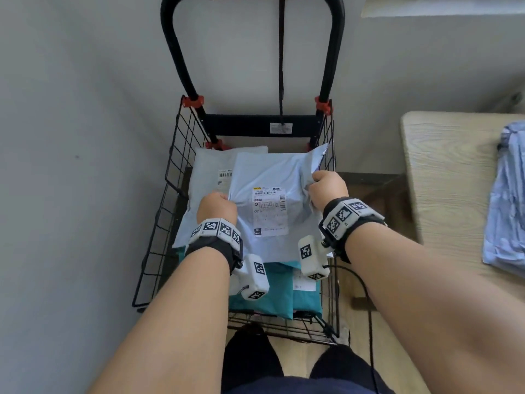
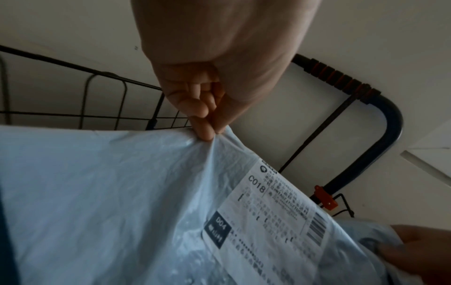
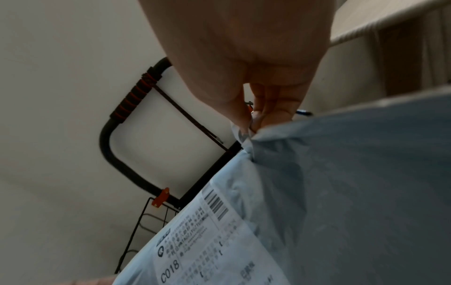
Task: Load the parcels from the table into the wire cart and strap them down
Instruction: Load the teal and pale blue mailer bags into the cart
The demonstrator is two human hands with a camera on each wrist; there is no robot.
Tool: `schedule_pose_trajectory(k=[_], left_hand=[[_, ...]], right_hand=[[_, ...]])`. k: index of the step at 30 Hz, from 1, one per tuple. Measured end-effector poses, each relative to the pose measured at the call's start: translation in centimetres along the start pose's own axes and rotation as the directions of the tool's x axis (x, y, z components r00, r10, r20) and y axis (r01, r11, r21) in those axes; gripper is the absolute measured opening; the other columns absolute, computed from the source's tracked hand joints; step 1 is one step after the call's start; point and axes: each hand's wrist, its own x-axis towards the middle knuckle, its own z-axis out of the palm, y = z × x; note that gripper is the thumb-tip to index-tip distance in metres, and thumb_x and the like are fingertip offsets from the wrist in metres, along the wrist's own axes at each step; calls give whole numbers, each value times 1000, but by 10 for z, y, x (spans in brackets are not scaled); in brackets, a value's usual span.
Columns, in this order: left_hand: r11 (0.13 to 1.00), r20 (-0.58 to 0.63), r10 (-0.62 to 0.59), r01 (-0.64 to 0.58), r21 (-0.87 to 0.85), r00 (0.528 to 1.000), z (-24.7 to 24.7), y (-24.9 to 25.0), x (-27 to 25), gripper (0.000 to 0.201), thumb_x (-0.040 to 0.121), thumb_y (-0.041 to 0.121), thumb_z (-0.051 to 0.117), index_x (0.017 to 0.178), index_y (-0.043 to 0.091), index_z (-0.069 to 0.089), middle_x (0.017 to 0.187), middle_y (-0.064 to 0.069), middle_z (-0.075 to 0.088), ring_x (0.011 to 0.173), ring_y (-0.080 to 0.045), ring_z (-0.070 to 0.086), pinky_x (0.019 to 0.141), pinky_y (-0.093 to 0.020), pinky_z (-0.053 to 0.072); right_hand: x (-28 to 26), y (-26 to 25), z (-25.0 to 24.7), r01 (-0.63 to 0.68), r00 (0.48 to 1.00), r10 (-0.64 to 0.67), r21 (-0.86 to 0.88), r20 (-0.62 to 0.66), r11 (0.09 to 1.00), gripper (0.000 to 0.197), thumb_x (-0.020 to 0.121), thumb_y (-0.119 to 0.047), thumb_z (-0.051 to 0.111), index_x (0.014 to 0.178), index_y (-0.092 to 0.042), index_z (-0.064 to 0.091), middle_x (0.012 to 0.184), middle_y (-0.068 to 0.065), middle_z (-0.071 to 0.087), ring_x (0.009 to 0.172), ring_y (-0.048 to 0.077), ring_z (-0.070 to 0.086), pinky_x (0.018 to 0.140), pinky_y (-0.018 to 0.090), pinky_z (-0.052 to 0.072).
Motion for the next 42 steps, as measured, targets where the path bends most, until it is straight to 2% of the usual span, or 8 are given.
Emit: schedule_pose_trajectory(k=[6, 9, 11, 13, 18, 29, 34, 42], left_hand=[[994, 54, 82, -85, 64, 995, 5, 6, 49, 31, 87, 3, 47, 99, 15, 74, 100, -8, 71, 92, -32, 64, 70, -29, 45], [996, 133, 87, -85, -20, 987, 21, 1, 66, 27, 78, 0, 50, 86, 10, 74, 84, -13, 72, 83, -33, 68, 70, -36, 56], [995, 236, 55, -34, -95, 970, 35, -6, 76, 36, 79, -2, 48, 105, 11, 70, 94, -16, 71, 90, -34, 68, 82, -42, 57], [995, 349, 35, 0, -100, 936, 45, -13, 80, 53, 80, -3, 45, 128, 17, 58, 114, -14, 66, 103, -35, 65, 91, -45, 54], [990, 498, 72, -121, 67, 864, 51, -16, 73, 53, 90, 6, 42, 139, 28, 45, 139, -4, 51, 122, -28, 51, 96, -29, 42], [983, 378, 21, -87, 159, 926, 45, 14, 41, 51, 99, 21, 38, 148, 15, 31, 148, -14, 39, 128, -32, 46, 98, -34, 40], [993, 281, 63, -89, 81, 958, 48, 36, -10, 51, 99, 26, 40, 149, 18, 31, 153, -11, 31, 128, -30, 46, 101, -34, 40], [984, 179, 178, -173, -42, 968, 84, 88, -115, 49, 97, 25, 42, 145, 17, 38, 146, -12, 37, 124, -30, 49, 98, -34, 41]], right_hand=[[24, -6, 21, -115, 992, 117, 55, -48, 992, 39, 89, -10, 53, 59, -28, 36, 68, -12, 37, 82, 19, 41, 55, 21, 31], [35, -5, 28, -159, 987, 161, 75, -18, 984, 17, 92, -12, 52, 100, -23, 64, 104, -1, 60, 101, 22, 56, 85, 28, 46], [40, -2, 32, -215, 976, 217, 75, -26, 974, 38, 94, -11, 50, 129, -22, 59, 131, 1, 58, 117, 26, 56, 101, 36, 45], [41, 1, 36, -233, 971, 235, 45, -42, 971, 45, 93, -12, 48, 136, -24, 53, 137, 0, 55, 120, 27, 56, 103, 38, 45], [35, 8, 40, -278, 961, 278, -10, -12, 960, 51, 92, -8, 44, 141, -23, 47, 139, 5, 53, 120, 28, 56, 101, 38, 47], [12, 11, 18, -175, 984, 174, 25, 30, 984, 53, 93, -2, 38, 142, -20, 45, 141, 10, 49, 119, 29, 55, 98, 37, 49], [-13, 22, -15, -14, 1000, 16, 64, -23, 998, 47, 92, -5, 39, 133, -20, 54, 131, 6, 57, 90, 18, 56, 74, 26, 46], [-54, 77, -101, 90, 992, -89, 5, -93, 996, 45, 90, -5, 39, 127, -22, 59, 120, 6, 63, 95, 23, 61, 75, 25, 46]])
